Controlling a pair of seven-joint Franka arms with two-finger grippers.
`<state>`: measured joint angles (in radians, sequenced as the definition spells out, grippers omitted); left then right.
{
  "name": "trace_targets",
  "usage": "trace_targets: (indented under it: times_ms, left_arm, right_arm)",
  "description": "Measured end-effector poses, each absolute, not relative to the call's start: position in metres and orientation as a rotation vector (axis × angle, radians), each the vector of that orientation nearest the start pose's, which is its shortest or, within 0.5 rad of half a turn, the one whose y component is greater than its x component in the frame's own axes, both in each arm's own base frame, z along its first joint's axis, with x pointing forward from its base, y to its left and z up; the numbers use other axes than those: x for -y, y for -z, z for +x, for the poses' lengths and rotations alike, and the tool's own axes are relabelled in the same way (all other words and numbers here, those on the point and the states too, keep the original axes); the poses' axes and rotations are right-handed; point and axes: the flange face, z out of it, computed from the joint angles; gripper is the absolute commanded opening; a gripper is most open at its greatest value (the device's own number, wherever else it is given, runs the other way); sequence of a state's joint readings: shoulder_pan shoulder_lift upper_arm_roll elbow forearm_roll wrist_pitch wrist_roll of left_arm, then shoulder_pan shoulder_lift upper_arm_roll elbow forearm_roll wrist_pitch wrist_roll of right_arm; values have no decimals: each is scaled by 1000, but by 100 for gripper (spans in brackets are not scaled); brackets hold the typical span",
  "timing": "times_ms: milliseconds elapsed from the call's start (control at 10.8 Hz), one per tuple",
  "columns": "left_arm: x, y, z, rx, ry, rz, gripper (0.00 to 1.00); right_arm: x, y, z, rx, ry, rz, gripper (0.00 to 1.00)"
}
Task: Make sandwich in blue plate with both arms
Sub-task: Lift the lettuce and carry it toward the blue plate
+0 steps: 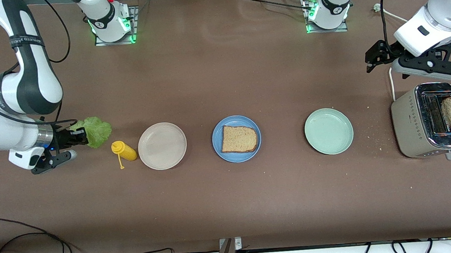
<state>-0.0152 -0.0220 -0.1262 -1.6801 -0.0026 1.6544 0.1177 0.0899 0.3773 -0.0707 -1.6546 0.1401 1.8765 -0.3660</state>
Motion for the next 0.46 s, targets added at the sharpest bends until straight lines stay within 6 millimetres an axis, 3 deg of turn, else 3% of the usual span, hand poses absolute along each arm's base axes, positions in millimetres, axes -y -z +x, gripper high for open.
trace_targets:
  times_ms: [279, 464]
  left_arm:
    - [79, -592, 547, -405, -7, -3115, 100]
    - [79, -592, 547, -406, -7, -3115, 100]
  right_arm:
    - [-29, -414, 635, 500, -190, -2959, 0]
    - [-48, -433, 630, 481, -199, -2958, 0]
